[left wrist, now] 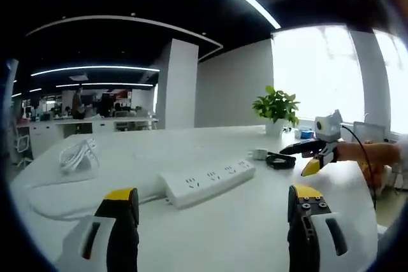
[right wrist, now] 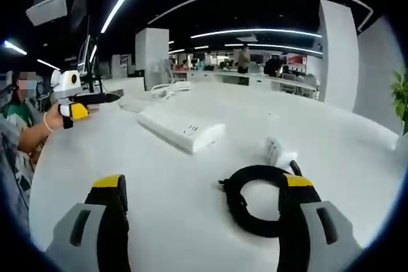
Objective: Straighten the power strip on the desk, plug the charger into it
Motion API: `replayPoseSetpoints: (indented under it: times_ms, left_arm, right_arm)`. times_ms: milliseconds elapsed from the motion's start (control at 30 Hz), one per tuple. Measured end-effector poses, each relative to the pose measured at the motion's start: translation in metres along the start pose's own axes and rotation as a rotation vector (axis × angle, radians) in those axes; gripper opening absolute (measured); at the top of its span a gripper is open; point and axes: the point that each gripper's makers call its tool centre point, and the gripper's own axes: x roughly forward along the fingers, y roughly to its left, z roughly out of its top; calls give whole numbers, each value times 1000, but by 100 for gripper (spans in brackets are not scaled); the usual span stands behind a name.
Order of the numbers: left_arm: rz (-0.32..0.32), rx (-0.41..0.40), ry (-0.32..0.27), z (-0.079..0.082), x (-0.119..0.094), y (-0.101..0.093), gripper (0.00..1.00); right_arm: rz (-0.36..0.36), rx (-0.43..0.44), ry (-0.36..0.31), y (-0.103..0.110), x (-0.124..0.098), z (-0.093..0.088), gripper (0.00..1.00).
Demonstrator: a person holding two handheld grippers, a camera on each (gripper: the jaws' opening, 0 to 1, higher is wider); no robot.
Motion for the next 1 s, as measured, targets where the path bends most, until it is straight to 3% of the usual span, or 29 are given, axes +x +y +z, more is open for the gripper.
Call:
replayPoseSetpoints:
  times_ms: [400,633,900,1000]
  left_arm:
    - [-6,-10,7,-5,1,-1,97]
    - [-8,-15,4,-4,-1,-1,96]
    - [-11,-18,-1,-3,-1,-2,95]
    - [-18,-23,-4,-3,-2,-4,94]
  right_arm:
    - [7,66,56,-6,4,-5,85]
    - [20,151,64,-12,4,-1,68]
    - [12,94,145,-18,4,-11,57]
    - [13,86,170,-18,4,-13,58]
